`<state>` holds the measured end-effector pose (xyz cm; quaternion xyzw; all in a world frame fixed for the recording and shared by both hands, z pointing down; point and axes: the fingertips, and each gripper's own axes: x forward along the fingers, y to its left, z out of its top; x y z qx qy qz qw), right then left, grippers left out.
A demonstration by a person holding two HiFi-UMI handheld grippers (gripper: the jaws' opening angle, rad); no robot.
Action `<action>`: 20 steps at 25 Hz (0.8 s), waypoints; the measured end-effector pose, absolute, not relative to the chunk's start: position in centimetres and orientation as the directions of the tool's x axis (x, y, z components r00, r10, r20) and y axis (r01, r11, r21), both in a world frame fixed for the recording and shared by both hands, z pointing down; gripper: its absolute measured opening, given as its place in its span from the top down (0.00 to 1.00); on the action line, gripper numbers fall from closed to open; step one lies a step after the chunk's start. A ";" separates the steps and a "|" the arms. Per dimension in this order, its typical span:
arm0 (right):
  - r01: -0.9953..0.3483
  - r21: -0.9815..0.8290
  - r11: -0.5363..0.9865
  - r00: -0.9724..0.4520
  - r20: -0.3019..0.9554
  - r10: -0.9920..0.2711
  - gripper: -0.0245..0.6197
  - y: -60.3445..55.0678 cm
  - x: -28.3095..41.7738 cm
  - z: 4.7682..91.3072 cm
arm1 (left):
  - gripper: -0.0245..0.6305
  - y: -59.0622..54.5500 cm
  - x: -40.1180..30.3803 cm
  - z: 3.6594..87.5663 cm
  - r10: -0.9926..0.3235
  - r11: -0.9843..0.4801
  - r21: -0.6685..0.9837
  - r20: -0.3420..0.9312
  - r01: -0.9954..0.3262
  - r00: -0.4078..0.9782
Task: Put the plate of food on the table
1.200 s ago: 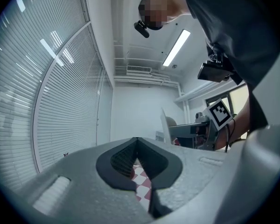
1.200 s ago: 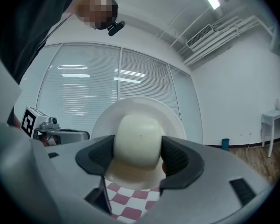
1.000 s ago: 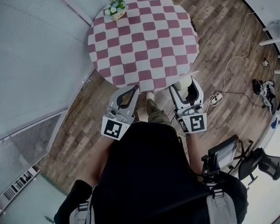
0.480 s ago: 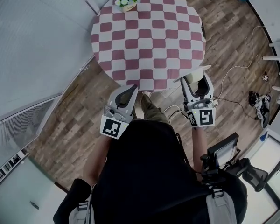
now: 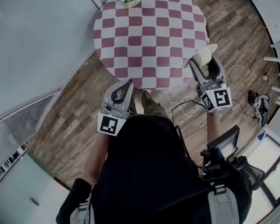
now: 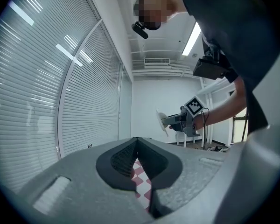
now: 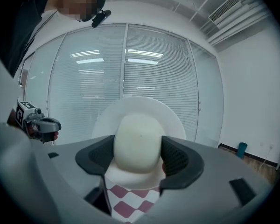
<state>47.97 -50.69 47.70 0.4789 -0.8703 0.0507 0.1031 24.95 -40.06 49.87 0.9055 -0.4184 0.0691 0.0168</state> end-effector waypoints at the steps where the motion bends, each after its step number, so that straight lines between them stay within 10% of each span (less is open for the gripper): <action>1: -0.838 0.012 0.546 -0.527 0.244 -0.814 0.47 -51.4 47.9 47.5 | 0.97 -40.2 24.5 49.9 -0.762 -0.641 -0.025 0.142 -0.767 0.632; 20: -0.598 0.021 0.802 -0.607 0.641 -0.470 0.47 -60.7 43.2 52.7 | 0.97 -40.6 17.5 49.7 -0.864 -0.493 -0.057 0.151 -0.868 0.480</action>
